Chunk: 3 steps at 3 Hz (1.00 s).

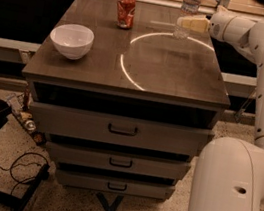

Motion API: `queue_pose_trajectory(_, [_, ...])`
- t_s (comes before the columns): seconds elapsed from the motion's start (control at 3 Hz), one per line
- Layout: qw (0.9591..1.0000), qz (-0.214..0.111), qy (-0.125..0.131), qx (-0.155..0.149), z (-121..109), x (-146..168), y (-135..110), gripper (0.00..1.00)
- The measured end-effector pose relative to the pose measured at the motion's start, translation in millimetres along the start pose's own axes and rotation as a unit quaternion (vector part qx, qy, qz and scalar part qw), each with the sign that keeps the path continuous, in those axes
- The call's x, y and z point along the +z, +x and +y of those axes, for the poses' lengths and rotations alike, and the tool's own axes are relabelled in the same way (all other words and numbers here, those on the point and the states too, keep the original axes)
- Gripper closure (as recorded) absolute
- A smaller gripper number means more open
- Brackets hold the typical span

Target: Move water bottle near white bowl

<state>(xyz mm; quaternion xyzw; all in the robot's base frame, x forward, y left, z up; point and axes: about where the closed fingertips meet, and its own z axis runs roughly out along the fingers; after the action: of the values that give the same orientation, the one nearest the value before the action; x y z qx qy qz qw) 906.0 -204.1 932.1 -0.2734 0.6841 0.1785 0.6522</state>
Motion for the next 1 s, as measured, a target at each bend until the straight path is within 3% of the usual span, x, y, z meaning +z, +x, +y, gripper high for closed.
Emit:
queue_pose_trajectory(0.33, [1.0, 0.0, 0.0, 0.0, 0, 0, 0, 0.0])
queue_pose_trajectory(1.0, [0.9981, -0.06, -0.012, -0.006, 18, 36, -14, 0.0])
